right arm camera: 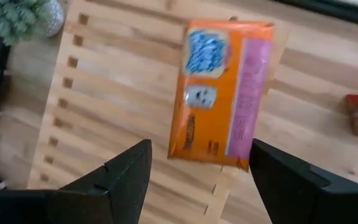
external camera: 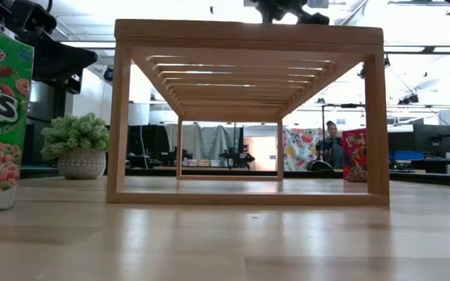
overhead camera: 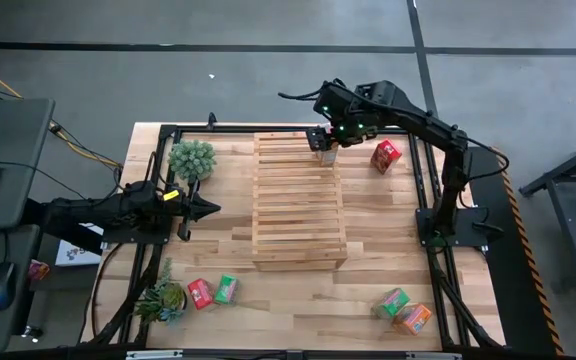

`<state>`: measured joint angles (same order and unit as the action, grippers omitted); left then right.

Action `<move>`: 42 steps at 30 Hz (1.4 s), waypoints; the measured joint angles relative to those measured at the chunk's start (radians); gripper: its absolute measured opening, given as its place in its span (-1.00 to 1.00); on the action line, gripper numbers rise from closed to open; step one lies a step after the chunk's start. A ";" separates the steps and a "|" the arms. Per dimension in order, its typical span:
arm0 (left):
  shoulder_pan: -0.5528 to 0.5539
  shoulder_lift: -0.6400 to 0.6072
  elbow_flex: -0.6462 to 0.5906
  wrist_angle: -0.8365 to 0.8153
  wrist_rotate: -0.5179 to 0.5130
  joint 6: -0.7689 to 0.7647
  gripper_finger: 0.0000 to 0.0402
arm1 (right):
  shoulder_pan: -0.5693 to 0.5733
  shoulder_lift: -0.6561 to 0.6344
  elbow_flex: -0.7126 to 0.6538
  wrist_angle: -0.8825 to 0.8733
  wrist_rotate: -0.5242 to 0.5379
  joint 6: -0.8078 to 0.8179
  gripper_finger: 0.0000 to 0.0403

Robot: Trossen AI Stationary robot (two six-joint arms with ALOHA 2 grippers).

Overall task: Stack cereal on shelf
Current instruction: Put the top orange cereal box on the shelf, then put the orange cereal box aligned with the other orange cereal box on the shelf

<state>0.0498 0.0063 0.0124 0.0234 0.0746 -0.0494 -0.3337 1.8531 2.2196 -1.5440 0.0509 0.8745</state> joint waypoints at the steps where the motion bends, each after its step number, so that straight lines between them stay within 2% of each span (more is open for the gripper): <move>1: 0.000 0.000 0.000 0.000 0.000 0.000 -1.00 | 0.000 0.000 0.000 0.000 -0.005 -0.001 0.28; 9: 0.000 0.000 0.000 0.000 0.000 0.000 -1.00 | 0.015 0.000 0.000 0.000 -0.050 -0.033 0.28; 14: 0.000 0.000 0.000 0.000 0.000 0.000 -1.00 | 0.018 -0.025 -0.001 -0.033 -0.044 -0.095 0.28; 16: 0.000 0.000 0.000 0.000 0.000 0.000 -1.00 | 0.036 -0.051 -0.009 -0.025 -0.073 -0.159 0.28; 20: 0.000 0.000 0.000 0.000 0.000 0.000 -1.00 | 0.114 -0.108 -0.012 -0.028 -0.189 -0.237 0.28; 24: 0.000 0.000 0.000 0.000 0.000 0.000 -1.00 | 0.235 -0.159 -0.029 -0.022 -0.177 -0.262 0.28; 26: 0.000 0.000 0.000 0.000 0.000 0.000 -1.00 | 0.305 -0.200 -0.094 -0.024 -0.175 -0.245 0.28; 29: 0.000 0.000 0.000 0.000 0.000 0.000 -1.00 | 0.398 -0.295 -0.284 -0.025 -0.206 -0.171 0.28; 34: 0.000 0.000 0.000 0.000 0.000 0.000 -1.00 | 0.574 -0.510 -0.642 -0.014 -0.415 0.050 0.28; 36: 0.000 0.000 0.000 0.000 0.000 0.000 -1.00 | 0.668 -0.589 -0.739 0.064 -0.458 0.163 0.28; 39: 0.000 0.000 0.000 0.000 0.000 0.000 -1.00 | 0.805 -0.674 -0.835 0.259 -0.457 0.341 0.28; 42: 0.000 0.000 0.000 0.000 0.000 0.000 -1.00 | 0.915 -0.677 -0.875 0.391 -0.454 0.433 0.27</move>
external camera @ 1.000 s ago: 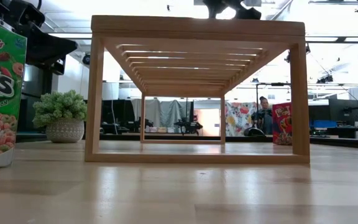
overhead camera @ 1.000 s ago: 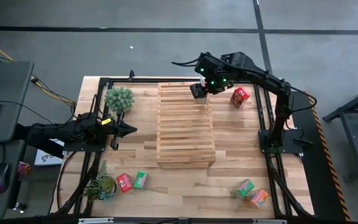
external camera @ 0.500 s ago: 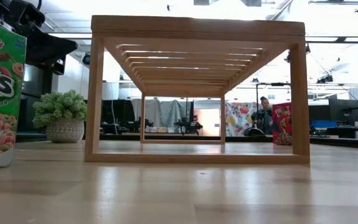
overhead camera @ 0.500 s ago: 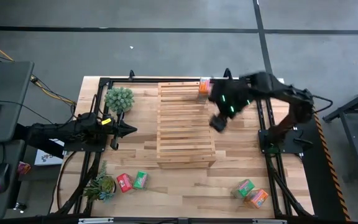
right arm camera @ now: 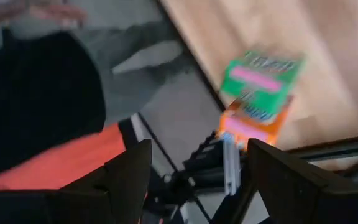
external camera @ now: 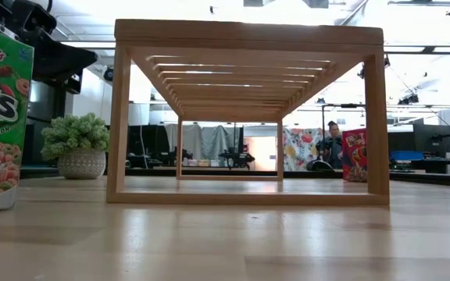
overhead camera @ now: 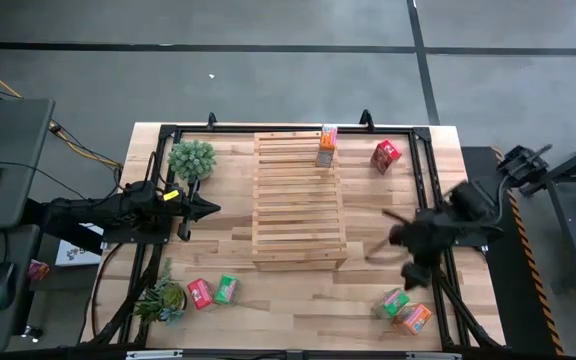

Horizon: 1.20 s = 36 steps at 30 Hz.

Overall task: Stack cereal on shelf
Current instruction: Put the orange cereal box aligned with the other orange cereal box on the shelf

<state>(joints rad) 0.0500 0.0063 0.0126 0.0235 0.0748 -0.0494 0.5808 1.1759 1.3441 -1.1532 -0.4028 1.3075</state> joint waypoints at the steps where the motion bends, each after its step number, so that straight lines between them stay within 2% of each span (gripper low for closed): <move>1: 0.000 0.000 0.000 0.000 0.000 0.000 -1.00 | 0.031 0.016 0.000 0.013 -0.007 0.001 0.27; 5: 0.000 0.000 0.000 0.000 0.000 0.000 -1.00 | 0.123 0.124 0.046 -0.005 -0.064 -0.088 0.27; 7: 0.000 0.000 0.000 0.000 0.000 0.000 -1.00 | 0.163 0.176 0.090 -0.059 -0.061 -0.171 0.27; 10: 0.000 0.000 0.000 0.000 0.000 0.000 -1.00 | 0.233 0.241 0.144 -0.156 0.028 -0.308 0.27; 13: 0.000 0.000 0.000 0.000 0.000 0.000 -1.00 | 0.318 0.279 0.150 -0.173 0.120 -0.425 0.27; 20: 0.000 0.000 0.000 0.000 0.000 0.000 -1.00 | 0.471 0.374 0.140 -0.142 0.196 -0.668 0.27; 28: 0.000 0.000 0.000 0.000 0.000 0.000 -1.00 | 0.534 0.502 0.140 -0.127 0.344 -0.763 0.27; 36: 0.000 0.000 0.000 0.000 0.000 0.000 -1.00 | 0.533 0.594 0.139 -0.128 0.351 -0.822 0.27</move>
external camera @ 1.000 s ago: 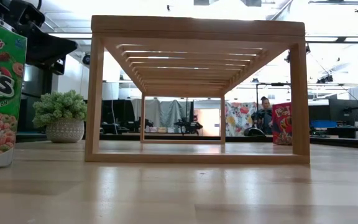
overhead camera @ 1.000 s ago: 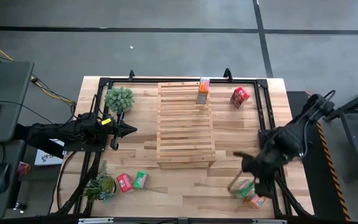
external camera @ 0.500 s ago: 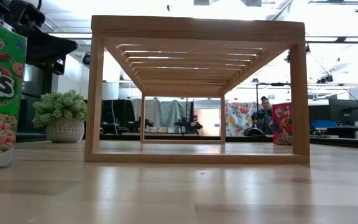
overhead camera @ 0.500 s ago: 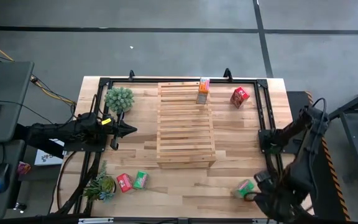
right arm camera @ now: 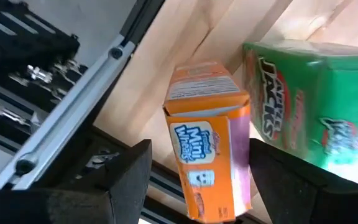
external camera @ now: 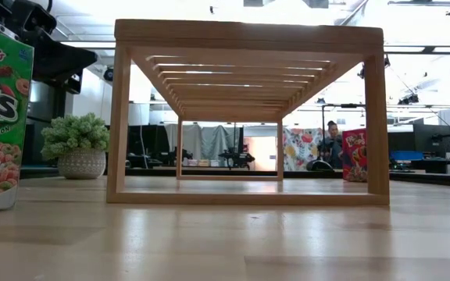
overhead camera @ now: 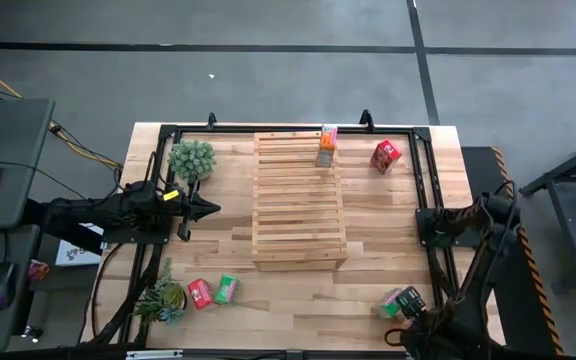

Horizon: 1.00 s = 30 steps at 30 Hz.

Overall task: Stack cereal on shelf
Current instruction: Put the orange cereal box aligned with the other orange cereal box on the shelf

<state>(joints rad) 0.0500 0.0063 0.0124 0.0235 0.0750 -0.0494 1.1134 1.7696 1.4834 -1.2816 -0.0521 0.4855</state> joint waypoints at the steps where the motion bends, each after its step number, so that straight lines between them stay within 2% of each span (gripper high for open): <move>1: 0.000 0.000 0.000 0.000 0.000 0.000 -1.00 | 0.000 0.007 0.000 -0.003 0.000 -0.010 0.27; 12: 0.000 0.000 0.000 0.000 0.000 0.000 -1.00 | 0.000 0.053 0.000 -0.001 0.029 -0.101 0.22; 22: 0.000 0.000 0.000 0.000 0.000 0.000 -1.00 | 0.000 0.052 0.014 -0.022 -0.015 -0.051 -0.26; 26: 0.000 0.000 0.000 0.000 0.000 0.000 -1.00 | 0.000 0.052 0.090 -0.049 -0.089 -0.013 -0.42; 30: 0.000 0.000 0.000 0.000 0.000 0.000 -1.00 | -0.004 0.052 0.261 -0.093 -0.137 0.007 -0.49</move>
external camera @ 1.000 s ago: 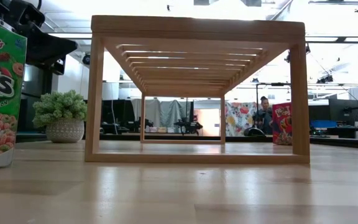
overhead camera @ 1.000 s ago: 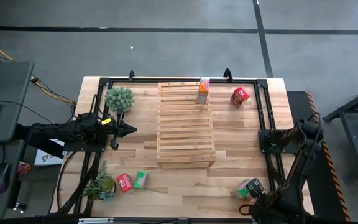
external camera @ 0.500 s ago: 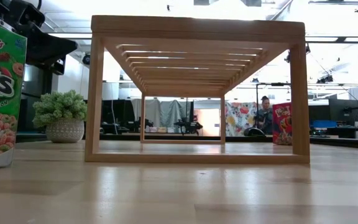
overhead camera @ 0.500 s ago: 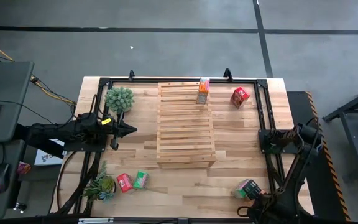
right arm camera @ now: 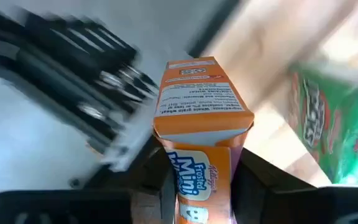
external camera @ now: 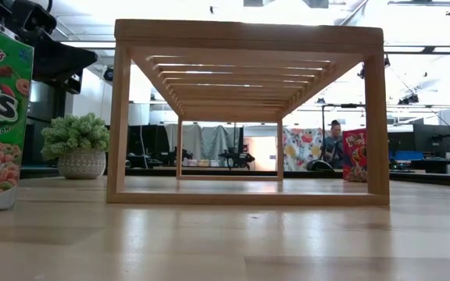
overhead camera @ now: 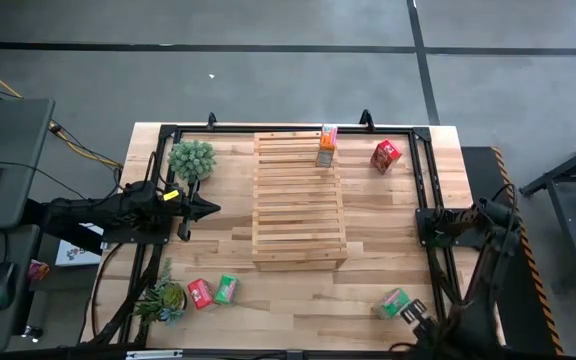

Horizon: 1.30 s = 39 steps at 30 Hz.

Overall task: Stack cereal on shelf
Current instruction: Put the orange cereal box aligned with the other orange cereal box on the shelf

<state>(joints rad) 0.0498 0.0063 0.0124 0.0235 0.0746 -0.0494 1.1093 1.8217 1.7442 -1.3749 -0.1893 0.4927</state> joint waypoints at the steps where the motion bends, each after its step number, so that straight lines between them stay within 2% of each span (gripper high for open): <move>1: 0.000 0.000 0.000 0.000 0.000 0.000 -1.00 | -0.009 0.000 0.057 -0.012 -0.002 -0.002 -0.49; 3: 0.000 0.000 0.000 0.000 0.000 0.000 -1.00 | -0.039 0.000 0.181 -0.040 0.030 -0.012 -0.50; 5: 0.000 0.000 0.000 0.000 0.000 0.000 -1.00 | -0.088 -0.001 0.308 -0.089 0.119 -0.007 -0.50; 9: 0.000 0.000 0.000 0.000 0.000 0.000 -1.00 | -0.207 -0.002 0.537 -0.198 0.405 0.013 -0.50; 11: 0.000 0.000 0.000 0.000 0.000 0.000 -1.00 | -0.283 -0.005 0.615 -0.191 0.547 -0.004 -0.50; 13: 0.000 0.000 0.000 0.000 0.000 0.000 -1.00 | -0.364 -0.045 0.582 -0.118 0.643 -0.035 -0.50; 20: 0.000 0.000 0.000 0.000 0.000 0.000 -1.00 | -0.710 -0.073 0.531 -0.096 0.766 0.003 -0.51; 23: 0.000 0.000 0.000 0.000 0.000 0.000 -1.00 | -0.854 -0.068 0.531 -0.070 0.737 0.068 -0.51; 28: 0.000 0.000 0.000 0.000 0.000 0.000 -1.00 | -1.059 -0.034 0.531 -0.097 0.508 0.157 -0.51; 32: 0.000 0.000 0.000 0.000 0.000 0.000 -1.00 | -1.152 0.010 0.531 -0.102 0.385 0.102 -0.51; 36: 0.000 0.000 0.000 0.000 0.000 0.000 -1.00 | -1.200 0.045 0.531 -0.103 0.378 0.037 -0.51; 39: 0.000 0.000 0.000 0.000 0.000 0.000 -1.00 | -1.228 0.054 0.531 -0.096 0.414 0.037 -0.51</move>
<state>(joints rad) 0.0501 0.0063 0.0124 0.0235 0.0746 -0.0493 -0.1191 1.8754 2.2757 -1.4711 0.2243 0.5301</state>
